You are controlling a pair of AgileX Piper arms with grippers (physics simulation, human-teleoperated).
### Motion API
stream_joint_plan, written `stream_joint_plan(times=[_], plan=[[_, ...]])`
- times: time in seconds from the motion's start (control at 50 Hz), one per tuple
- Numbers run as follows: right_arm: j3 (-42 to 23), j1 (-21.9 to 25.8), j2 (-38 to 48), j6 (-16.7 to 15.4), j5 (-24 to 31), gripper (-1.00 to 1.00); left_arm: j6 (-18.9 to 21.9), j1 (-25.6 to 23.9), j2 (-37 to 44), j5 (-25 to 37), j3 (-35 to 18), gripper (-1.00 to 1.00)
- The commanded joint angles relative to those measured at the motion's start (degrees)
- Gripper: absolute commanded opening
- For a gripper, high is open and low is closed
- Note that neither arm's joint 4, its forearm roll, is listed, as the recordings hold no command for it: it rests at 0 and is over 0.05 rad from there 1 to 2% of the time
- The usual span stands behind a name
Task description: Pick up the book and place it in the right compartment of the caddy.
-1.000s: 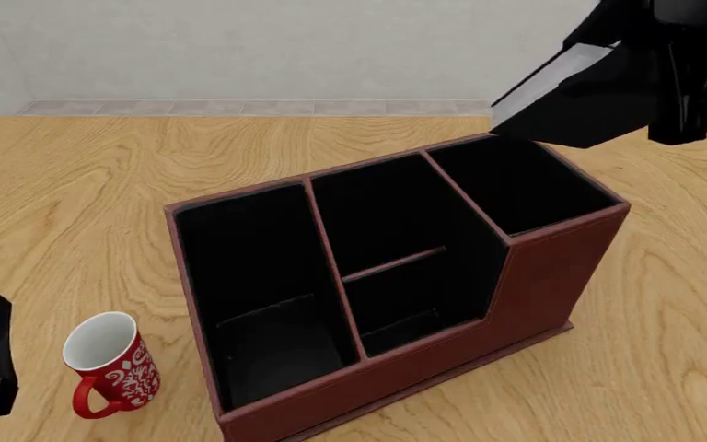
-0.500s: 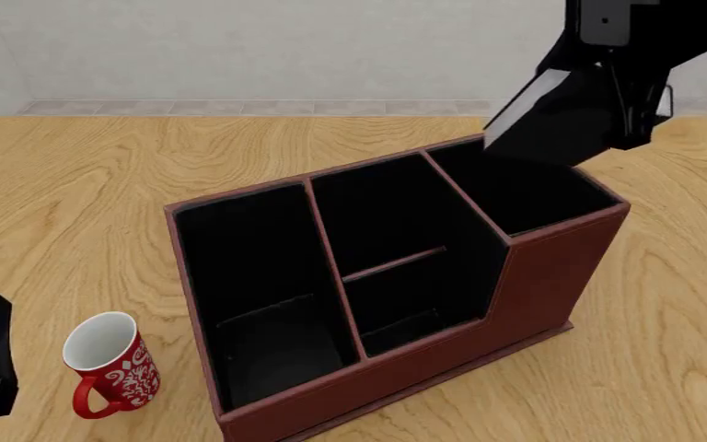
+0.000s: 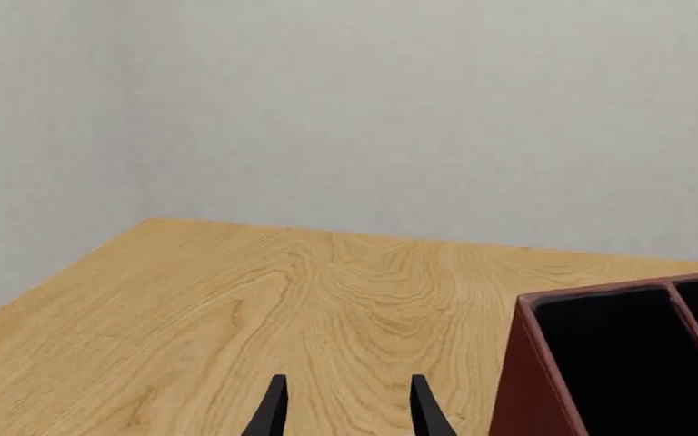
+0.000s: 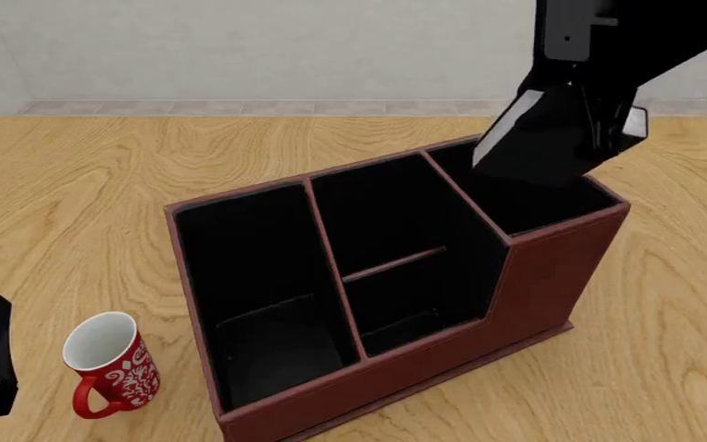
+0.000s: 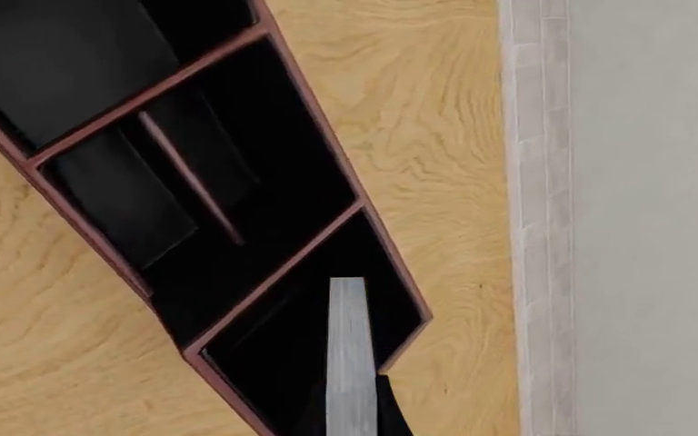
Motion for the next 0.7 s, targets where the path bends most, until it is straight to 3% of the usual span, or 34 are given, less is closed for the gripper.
stream_joint_plan(times=[0.02, 0.7], plan=[[0.61, -0.6, -0.26, 16.76, 0.0, -1.0, 0.14, -0.69, -0.02, 0.33, -0.07, 1.0], [3.0, 0.47, 1.13, 20.83, 0.0, -1.0, 0.16, -0.81, -0.06, 0.48, -0.18, 1.0]])
